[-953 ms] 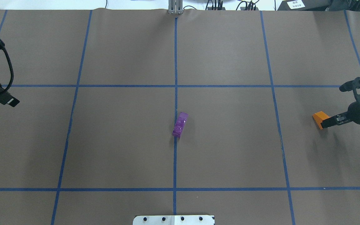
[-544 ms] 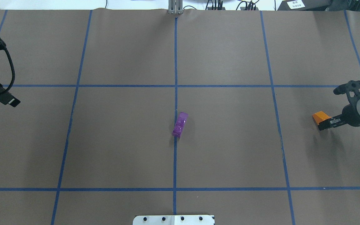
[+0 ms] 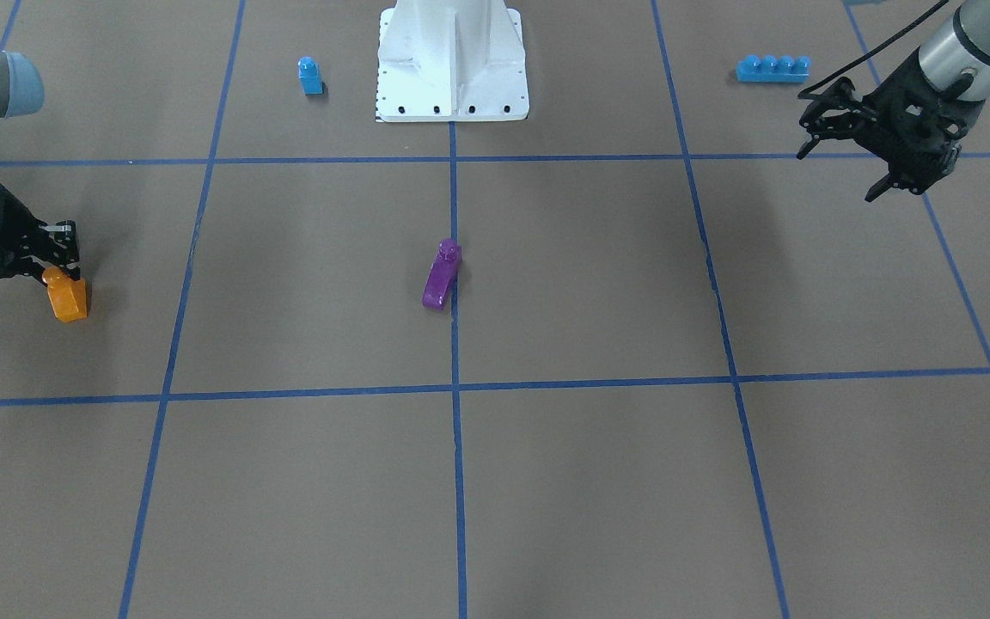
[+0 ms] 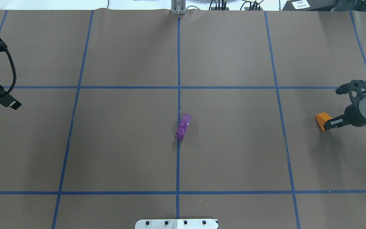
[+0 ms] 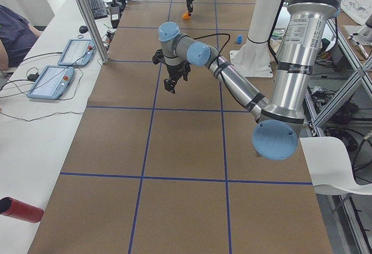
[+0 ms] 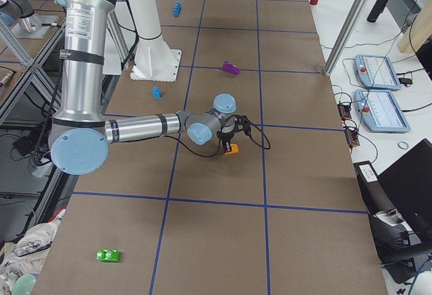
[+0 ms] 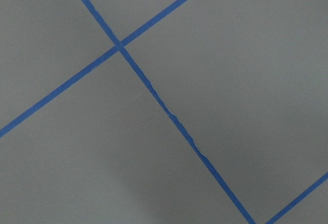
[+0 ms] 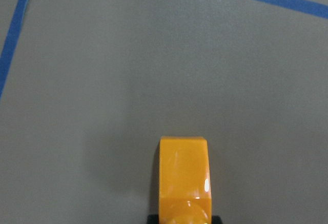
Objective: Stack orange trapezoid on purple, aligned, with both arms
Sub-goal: 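Grasp the orange trapezoid block with the right gripper and lift it, then carry the orange block over the purple block with the right gripper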
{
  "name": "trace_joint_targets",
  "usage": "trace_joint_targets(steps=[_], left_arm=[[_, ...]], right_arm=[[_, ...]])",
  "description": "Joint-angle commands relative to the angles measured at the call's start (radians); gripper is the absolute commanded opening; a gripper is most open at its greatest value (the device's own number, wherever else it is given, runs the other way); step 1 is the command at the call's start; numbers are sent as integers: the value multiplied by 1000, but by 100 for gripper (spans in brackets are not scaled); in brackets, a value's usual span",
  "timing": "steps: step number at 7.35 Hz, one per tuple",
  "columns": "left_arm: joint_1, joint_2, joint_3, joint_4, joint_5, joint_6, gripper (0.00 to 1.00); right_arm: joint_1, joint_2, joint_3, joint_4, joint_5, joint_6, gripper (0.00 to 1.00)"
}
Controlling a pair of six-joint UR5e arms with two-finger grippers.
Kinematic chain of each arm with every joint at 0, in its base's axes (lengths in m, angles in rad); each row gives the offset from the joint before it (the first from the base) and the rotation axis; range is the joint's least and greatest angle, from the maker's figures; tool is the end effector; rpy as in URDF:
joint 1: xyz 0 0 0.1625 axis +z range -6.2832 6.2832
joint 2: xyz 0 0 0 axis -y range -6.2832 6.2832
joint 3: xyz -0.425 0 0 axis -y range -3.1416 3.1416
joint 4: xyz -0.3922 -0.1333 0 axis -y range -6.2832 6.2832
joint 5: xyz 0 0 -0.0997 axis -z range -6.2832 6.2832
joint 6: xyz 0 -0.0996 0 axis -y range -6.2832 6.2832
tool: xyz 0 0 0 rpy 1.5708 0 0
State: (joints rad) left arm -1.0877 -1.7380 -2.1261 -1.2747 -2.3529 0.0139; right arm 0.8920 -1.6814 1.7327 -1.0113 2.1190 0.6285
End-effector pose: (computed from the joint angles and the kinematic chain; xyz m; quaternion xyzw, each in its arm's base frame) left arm 0.1694 -0.4588 0.3453 0.1037 0.4078 0.3004 0.8560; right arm -0.2350 -0.4210 0.5772 0.0728 -0.3810 -0.1044 0.9158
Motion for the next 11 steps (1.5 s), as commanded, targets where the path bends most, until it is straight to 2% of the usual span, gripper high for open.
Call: trace_joint_targets(steps=[1,2,4,6,8,10,11], left_arm=[[0,0,2,0,0,1,100],[-3,2,0,0,6,1,100],[-58,98,-2,0,21,12,100],[-183,155,5,-2,29,21,100],[-308,205,35,3,27,223,100],[-334,225,26,5,24,236,100],[-337,225,26,5,24,235,100]], right_arm=[[4,23,7,-6,4,11,0],[8,43,22,-47,4,54,0],[8,132,124,-247,4,278,0],[-17,193,162,-288,9,515,0],[-92,300,162,-323,-4,701,0],[-195,472,163,-506,-113,791,0],[-259,556,154,-582,-140,836,0]])
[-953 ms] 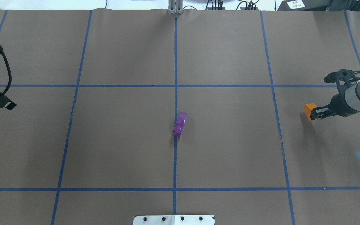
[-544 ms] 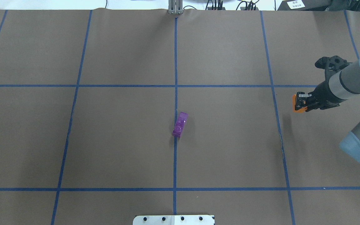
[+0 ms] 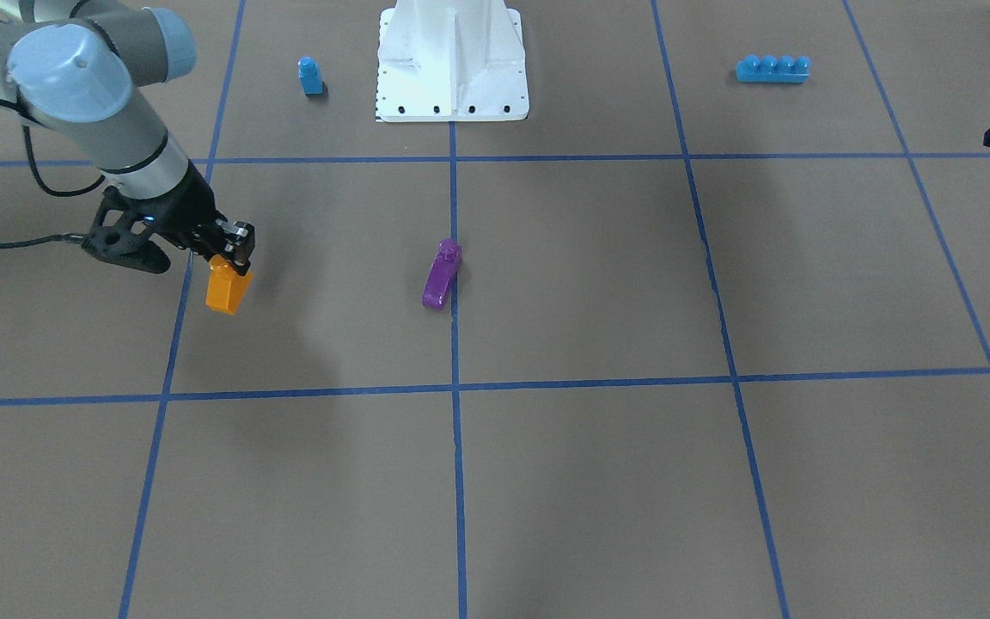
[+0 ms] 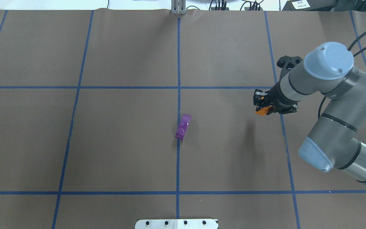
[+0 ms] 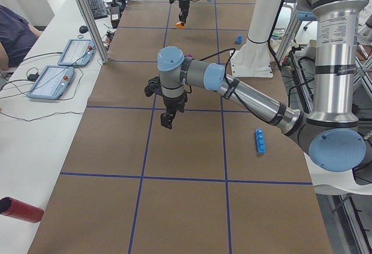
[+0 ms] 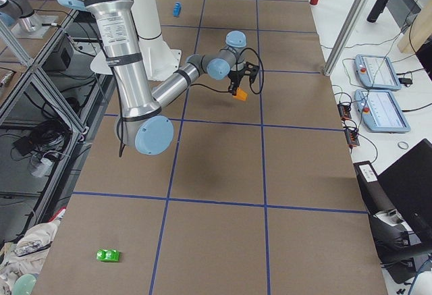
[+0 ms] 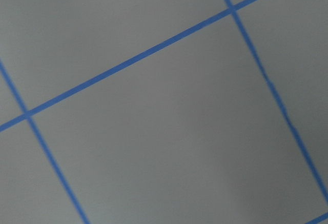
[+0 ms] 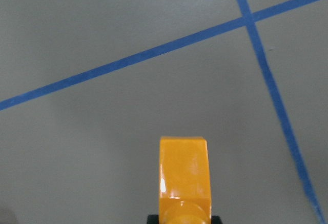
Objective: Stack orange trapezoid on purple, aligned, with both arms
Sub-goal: 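Carry the orange block over the purple block with the right gripper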
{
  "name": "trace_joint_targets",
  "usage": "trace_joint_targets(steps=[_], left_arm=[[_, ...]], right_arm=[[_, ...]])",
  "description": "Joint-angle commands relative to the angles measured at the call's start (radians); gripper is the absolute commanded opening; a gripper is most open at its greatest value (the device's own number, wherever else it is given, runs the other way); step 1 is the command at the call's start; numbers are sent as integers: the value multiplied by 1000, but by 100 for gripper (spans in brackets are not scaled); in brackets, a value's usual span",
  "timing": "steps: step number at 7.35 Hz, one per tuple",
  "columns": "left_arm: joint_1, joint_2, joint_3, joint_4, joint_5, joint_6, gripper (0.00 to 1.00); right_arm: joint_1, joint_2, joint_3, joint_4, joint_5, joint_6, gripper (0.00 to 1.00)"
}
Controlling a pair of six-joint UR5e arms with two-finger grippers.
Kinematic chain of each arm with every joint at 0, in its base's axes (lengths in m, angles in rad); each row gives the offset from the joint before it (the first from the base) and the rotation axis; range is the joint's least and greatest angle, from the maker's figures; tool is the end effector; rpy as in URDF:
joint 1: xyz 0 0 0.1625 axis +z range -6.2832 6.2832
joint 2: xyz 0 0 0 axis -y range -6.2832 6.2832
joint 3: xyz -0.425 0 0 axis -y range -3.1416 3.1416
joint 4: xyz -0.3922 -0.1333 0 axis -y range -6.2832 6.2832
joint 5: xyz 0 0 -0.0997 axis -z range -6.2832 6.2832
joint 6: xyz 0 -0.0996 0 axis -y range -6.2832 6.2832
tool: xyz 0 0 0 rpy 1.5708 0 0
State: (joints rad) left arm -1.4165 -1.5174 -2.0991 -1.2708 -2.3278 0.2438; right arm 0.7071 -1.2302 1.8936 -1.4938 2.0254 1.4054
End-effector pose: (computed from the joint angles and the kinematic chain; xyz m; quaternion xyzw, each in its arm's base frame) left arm 0.0030 -0.4417 0.4615 0.0976 0.3641 0.2147 0.9010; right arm -0.3865 -0.4481 0.3204 -0.0415 -0.4082 0.1645 0.8970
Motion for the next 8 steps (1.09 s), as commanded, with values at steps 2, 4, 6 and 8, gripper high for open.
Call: trace_joint_targets(steps=[2,4,6,8], left_arm=[[-6,5,-2,1,-5,-3,100],[-6,5,-1,2,-7,-4,100],[-6,5,-1,2,-5,-4,100],[-4,3,1,2,-5,-4,100]], right_arm=[[-148,240,-55,-154,-85,168,0],[-198,381,-178,-155,-128,251,0],[-237,431,-231,-157,-175,288,0],[-250,437,-229,-180,-178,303,0]])
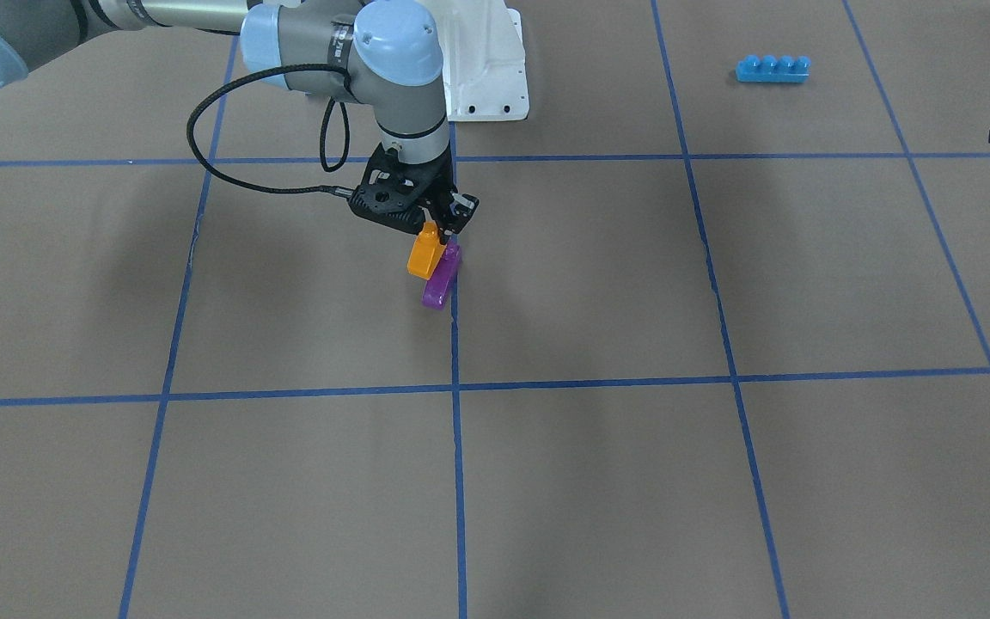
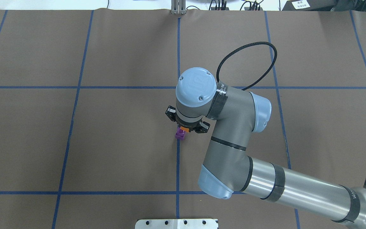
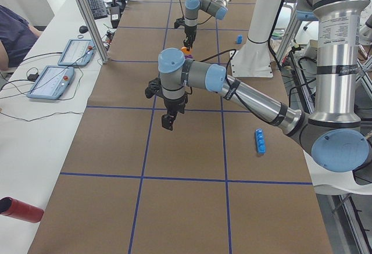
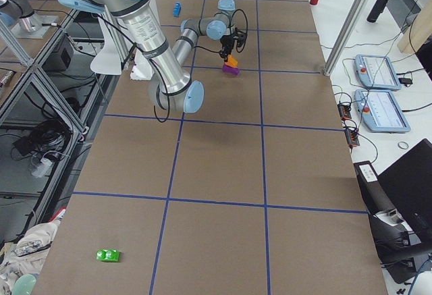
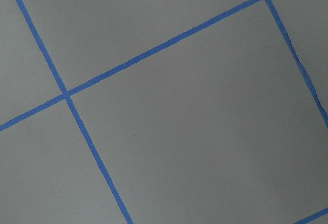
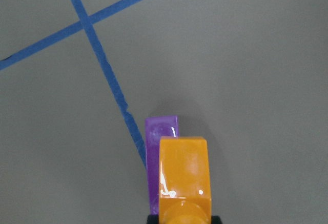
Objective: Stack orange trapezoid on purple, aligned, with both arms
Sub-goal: 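Carry the orange block over the purple block with the right gripper, then align and lower the orange block onto the purple block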
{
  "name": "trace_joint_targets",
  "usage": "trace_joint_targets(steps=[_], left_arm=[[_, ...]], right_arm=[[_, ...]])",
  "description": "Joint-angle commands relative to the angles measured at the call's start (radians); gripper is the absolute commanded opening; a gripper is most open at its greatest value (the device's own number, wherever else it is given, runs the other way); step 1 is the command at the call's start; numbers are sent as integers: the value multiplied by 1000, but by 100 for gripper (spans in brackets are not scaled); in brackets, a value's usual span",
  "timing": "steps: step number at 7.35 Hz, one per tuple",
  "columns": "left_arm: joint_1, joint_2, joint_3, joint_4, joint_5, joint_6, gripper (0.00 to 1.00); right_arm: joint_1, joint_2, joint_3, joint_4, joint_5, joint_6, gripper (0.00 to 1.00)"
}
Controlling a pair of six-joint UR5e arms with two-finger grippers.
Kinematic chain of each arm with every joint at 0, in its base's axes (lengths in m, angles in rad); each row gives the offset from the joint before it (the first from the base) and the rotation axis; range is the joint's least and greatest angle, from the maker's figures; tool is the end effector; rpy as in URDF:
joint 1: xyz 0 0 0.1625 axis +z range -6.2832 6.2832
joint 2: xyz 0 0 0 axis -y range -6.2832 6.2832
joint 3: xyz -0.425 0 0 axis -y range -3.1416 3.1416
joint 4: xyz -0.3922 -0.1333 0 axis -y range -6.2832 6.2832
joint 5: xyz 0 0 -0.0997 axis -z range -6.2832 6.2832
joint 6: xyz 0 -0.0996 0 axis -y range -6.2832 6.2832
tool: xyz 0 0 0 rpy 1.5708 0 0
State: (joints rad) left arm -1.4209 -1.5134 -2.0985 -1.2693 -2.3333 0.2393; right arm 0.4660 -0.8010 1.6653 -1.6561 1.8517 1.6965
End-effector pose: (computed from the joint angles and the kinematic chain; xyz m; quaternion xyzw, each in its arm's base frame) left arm 0.0013 -0.4404 0.4633 0.0947 0.3669 0.2096 0.9014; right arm -0.5677 -0.4038 0.1674 -0.0640 -0.3925 0.2162 0.8917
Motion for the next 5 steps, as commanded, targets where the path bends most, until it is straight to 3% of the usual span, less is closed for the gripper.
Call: trace_joint_targets(steps=[1,5], left_arm=[[0,-1,0,-1,0,0,100],[0,-1,0,-1,3,0,100]], right_arm=[[-12,19,-4,-28,-11,15,0],[-24,29,-21,-28,-45,20,0]])
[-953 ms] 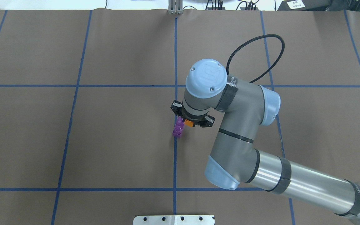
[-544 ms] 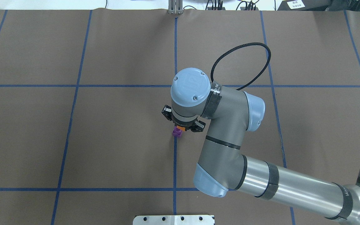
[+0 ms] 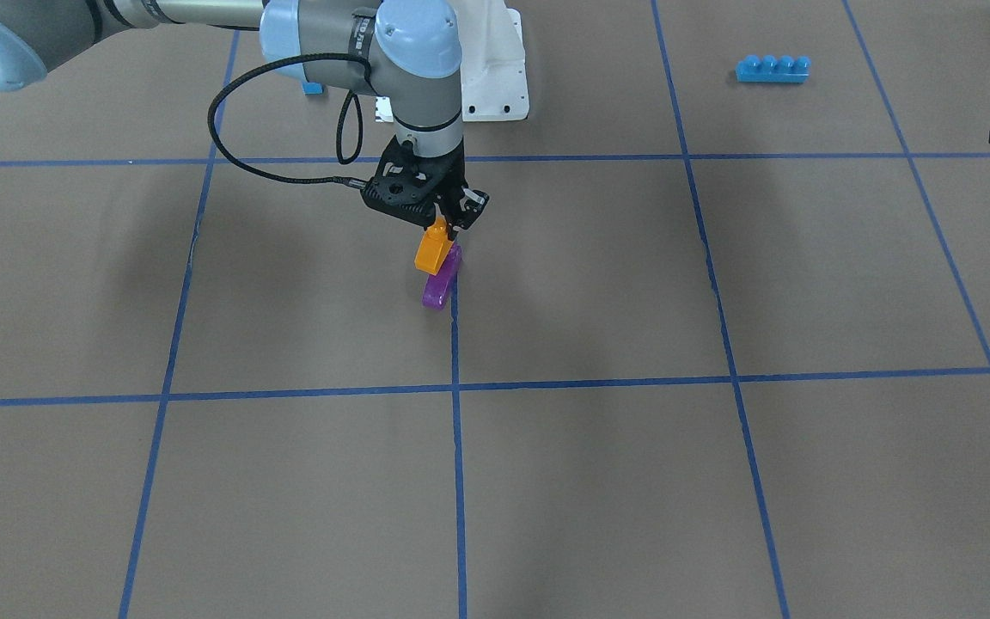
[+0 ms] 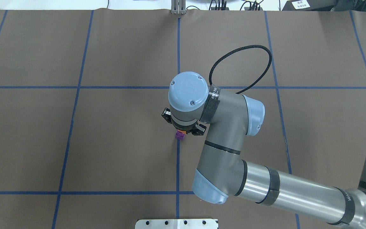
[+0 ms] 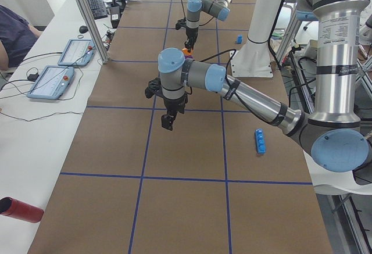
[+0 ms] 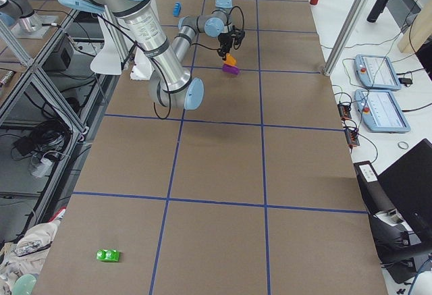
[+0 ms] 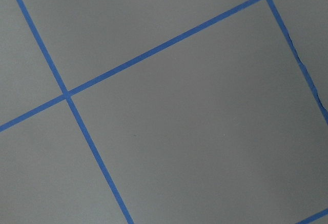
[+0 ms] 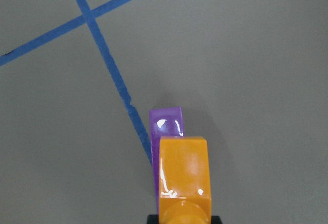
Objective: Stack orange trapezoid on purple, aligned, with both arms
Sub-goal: 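Align and lower the orange block onto the purple block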
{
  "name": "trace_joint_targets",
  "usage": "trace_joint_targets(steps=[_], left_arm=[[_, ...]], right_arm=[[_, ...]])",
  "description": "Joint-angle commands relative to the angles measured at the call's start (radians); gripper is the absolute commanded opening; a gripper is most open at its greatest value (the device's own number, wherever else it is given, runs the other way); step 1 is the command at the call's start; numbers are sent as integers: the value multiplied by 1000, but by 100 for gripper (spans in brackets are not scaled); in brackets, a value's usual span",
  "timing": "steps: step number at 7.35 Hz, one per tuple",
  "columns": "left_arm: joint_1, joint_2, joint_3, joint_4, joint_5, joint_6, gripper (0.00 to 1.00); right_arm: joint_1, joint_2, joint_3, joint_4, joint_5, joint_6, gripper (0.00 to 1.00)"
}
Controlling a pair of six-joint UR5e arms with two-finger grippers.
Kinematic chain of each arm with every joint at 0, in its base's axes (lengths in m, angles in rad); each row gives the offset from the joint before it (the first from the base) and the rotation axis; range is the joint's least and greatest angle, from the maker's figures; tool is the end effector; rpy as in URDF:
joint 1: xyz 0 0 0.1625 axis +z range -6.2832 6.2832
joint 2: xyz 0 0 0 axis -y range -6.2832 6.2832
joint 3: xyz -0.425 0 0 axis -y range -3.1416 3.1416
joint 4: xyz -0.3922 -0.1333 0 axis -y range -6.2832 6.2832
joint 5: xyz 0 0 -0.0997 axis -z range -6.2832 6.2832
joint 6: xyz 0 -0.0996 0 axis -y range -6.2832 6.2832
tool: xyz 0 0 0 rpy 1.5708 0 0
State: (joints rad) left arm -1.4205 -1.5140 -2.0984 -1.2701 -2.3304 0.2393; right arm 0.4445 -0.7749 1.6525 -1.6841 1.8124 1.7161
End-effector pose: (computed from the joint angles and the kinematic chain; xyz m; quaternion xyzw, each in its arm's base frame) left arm 0.0013 -0.4407 0.4632 0.0953 0.3655 0.2100 0.9018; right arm -0.5787 -0.3969 0.1590 -0.0554 -0.3827 0.2247 0.8944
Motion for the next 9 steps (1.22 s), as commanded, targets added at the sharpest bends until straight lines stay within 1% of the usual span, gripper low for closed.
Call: trace_joint_targets(steps=[1,9], left_arm=[[0,0,1,0,0,0,100],[2,0,6,0,2,0,100]], right_arm=[[-4,5,-16,0,-8,0,0],[-17,11,-17,0,-25,0,0]])
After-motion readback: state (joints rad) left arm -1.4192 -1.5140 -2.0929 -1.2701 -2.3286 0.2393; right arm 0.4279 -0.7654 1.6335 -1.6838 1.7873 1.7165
